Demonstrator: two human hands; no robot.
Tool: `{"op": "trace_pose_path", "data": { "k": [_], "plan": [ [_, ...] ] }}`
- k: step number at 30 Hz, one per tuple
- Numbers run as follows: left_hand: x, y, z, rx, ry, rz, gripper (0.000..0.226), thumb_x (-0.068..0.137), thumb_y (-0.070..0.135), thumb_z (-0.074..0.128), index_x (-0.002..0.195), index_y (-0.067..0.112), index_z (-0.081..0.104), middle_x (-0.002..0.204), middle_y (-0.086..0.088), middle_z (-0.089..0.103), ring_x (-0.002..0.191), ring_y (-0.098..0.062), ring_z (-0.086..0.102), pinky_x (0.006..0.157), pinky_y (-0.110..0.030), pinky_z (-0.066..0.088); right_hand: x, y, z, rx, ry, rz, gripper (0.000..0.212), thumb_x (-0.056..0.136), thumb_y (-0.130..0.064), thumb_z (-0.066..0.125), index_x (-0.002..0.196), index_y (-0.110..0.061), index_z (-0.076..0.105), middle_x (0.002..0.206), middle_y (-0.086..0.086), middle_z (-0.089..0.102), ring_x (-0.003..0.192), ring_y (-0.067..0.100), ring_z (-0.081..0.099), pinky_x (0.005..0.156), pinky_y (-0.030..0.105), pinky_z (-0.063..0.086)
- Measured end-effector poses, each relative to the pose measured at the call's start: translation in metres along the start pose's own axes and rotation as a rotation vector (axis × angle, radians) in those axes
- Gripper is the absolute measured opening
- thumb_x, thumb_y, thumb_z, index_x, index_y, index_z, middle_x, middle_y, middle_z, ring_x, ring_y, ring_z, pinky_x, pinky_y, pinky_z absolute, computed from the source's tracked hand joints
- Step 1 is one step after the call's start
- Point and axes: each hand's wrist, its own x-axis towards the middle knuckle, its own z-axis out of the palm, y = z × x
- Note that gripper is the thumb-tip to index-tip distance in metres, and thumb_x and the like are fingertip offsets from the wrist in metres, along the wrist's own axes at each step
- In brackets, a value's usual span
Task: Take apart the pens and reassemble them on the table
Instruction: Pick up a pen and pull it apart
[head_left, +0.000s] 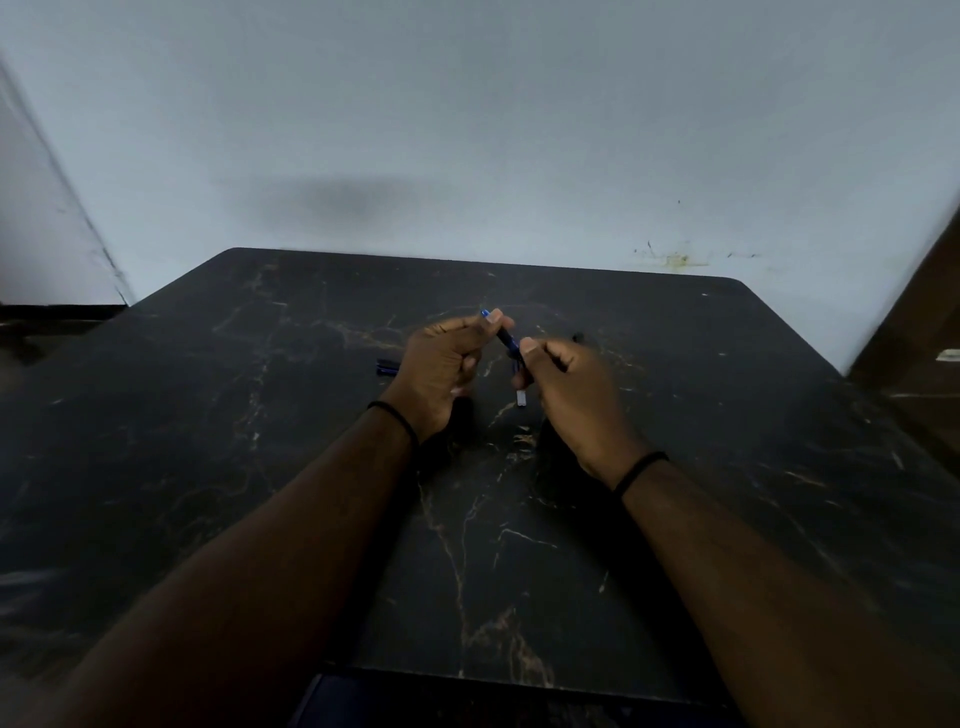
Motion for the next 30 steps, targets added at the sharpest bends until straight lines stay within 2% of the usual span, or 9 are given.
{"op": "trace_pose_path", "data": {
  "k": [2,4,8,12,14,19,22,27,30],
  "plan": [
    [0.0005,-0.0009,0.0001,-0.006,0.002,0.002,0.021,0.092,0.03,0.062,0.095,0.015,0.076,0.047,0.003,0.034,0.037,-0.008,0.022,0.041,-0.027,0.01,-0.0007,-0.0003,0.0,-0.015,0.006,-0.004,0.035,0.103,-0.028,0.049,0.083,-0.011,0.072,0.069,0.004,0.067,0.05,0.007,0.054,0.055,0.032,0.041],
    [0.0004,-0.0008,-0.0001,-0.004,-0.002,0.007,0.022,0.092,0.031,0.062,0.095,0.015,0.076,0.048,0.003,0.034,0.037,-0.008,0.022,0.04,-0.026,0.011,-0.0002,-0.001,0.0001,-0.023,0.009,-0.012,0.029,0.101,-0.025,0.052,0.084,-0.012,0.071,0.075,0.005,0.07,0.066,0.016,0.063,0.065,0.036,0.049],
    [0.0009,-0.001,-0.0018,-0.001,0.003,0.002,0.023,0.092,0.03,0.062,0.098,0.012,0.075,0.047,0.004,0.036,0.037,-0.008,0.023,0.037,-0.022,0.015,0.001,-0.0001,0.0008,0.041,-0.006,0.01,0.006,0.093,-0.02,0.064,0.092,-0.014,0.066,0.084,0.006,0.071,0.067,0.011,0.063,0.062,0.028,0.05],
    [0.0018,-0.0032,-0.0025,0.028,-0.004,0.012,0.025,0.093,0.031,0.062,0.102,0.011,0.074,0.046,0.005,0.037,0.038,-0.009,0.023,0.036,-0.021,0.018,0.0024,0.0034,0.002,0.047,-0.019,0.026,0.007,0.089,-0.025,0.068,0.094,-0.027,0.063,0.092,-0.001,0.07,0.085,0.017,0.068,0.077,0.037,0.058],
    [0.0013,-0.0033,-0.0033,0.03,-0.009,0.019,0.025,0.093,0.032,0.061,0.102,0.012,0.074,0.046,0.004,0.036,0.039,-0.01,0.022,0.037,-0.023,0.016,0.002,0.0037,0.0028,0.021,0.006,-0.001,0.005,0.09,-0.031,0.067,0.093,-0.027,0.066,0.09,-0.002,0.07,0.084,0.015,0.068,0.077,0.039,0.058],
    [0.0018,-0.0029,-0.0018,0.033,-0.006,0.02,0.024,0.092,0.031,0.062,0.101,0.013,0.075,0.047,0.002,0.035,0.039,-0.011,0.02,0.039,-0.024,0.015,0.0024,0.0031,0.0034,-0.045,0.027,-0.055,0.03,0.097,-0.032,0.057,0.081,-0.012,0.071,0.069,0.004,0.069,0.065,0.019,0.066,0.067,0.04,0.053],
    [0.0022,-0.0026,0.0004,0.04,-0.013,0.018,0.024,0.092,0.03,0.062,0.1,0.011,0.075,0.047,0.002,0.036,0.039,-0.01,0.022,0.039,-0.024,0.016,0.0027,0.0029,0.0028,-0.056,0.035,-0.07,0.03,0.097,-0.027,0.059,0.077,-0.008,0.069,0.068,0.006,0.067,0.06,0.013,0.061,0.062,0.034,0.049],
    [0.0043,-0.0027,-0.0021,0.026,0.015,0.014,0.027,0.092,0.03,0.062,0.102,0.008,0.073,0.049,0.002,0.035,0.039,-0.009,0.022,0.036,-0.021,0.018,0.0031,0.0039,0.0026,-0.151,0.032,-0.087,0.023,0.095,-0.025,0.062,0.074,-0.016,0.065,0.065,-0.005,0.06,0.057,0.004,0.053,0.054,0.013,0.038],
    [0.0055,-0.0018,-0.0034,0.01,0.043,0.026,0.03,0.091,0.034,0.063,0.102,0.008,0.073,0.051,0.001,0.034,0.038,-0.009,0.021,0.037,-0.023,0.016,0.0023,0.0034,0.0026,-0.21,0.055,-0.148,0.021,0.093,-0.022,0.062,0.074,-0.015,0.062,0.067,-0.003,0.06,0.06,0.01,0.055,0.054,0.018,0.04]
  ]
}}
